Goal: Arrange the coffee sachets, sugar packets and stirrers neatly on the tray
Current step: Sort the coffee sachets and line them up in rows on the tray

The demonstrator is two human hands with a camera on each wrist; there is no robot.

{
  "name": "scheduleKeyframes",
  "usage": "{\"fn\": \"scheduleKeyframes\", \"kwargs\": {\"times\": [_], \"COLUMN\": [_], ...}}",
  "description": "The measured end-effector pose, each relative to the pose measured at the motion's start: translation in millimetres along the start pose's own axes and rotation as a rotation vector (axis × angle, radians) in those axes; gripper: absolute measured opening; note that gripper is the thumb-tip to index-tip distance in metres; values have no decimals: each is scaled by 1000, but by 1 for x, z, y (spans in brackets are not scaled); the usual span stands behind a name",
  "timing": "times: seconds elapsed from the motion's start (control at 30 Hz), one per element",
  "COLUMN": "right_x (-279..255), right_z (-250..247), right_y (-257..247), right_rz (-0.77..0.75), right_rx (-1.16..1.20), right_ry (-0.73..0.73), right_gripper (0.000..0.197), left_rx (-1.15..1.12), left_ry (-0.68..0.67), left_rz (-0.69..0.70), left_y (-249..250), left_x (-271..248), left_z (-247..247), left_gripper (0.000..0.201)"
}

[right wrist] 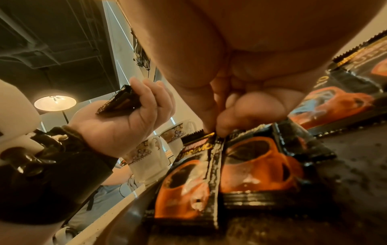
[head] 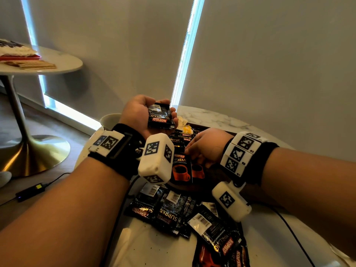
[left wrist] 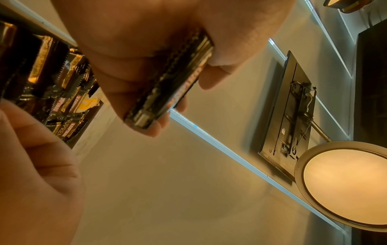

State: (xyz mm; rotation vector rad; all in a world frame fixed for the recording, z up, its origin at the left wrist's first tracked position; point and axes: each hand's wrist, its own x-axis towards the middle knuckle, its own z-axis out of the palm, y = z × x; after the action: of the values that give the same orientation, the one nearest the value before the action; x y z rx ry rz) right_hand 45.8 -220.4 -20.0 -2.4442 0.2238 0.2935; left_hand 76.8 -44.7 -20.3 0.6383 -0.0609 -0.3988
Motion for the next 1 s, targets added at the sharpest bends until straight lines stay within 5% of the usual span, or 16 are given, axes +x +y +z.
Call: {"fn": "scheduleKeyframes", "kwargs": {"times": [0.73, 1.0], "right_x": [-21, -36], "right_z": [-22, -25], "right_y": [6, 20], "right_rz": [-56, -380], "right_rx": [237, 335], "right_ry": [-33, 163], "right_gripper": [6, 31], "left_rx": [203, 480], "left_ry": [-8, -12], "left_rz": [-23, -35], "left_y": [-11, -14], "left_x": [1, 8], "left_z": [1, -3], "left_gripper": [38, 33]}}
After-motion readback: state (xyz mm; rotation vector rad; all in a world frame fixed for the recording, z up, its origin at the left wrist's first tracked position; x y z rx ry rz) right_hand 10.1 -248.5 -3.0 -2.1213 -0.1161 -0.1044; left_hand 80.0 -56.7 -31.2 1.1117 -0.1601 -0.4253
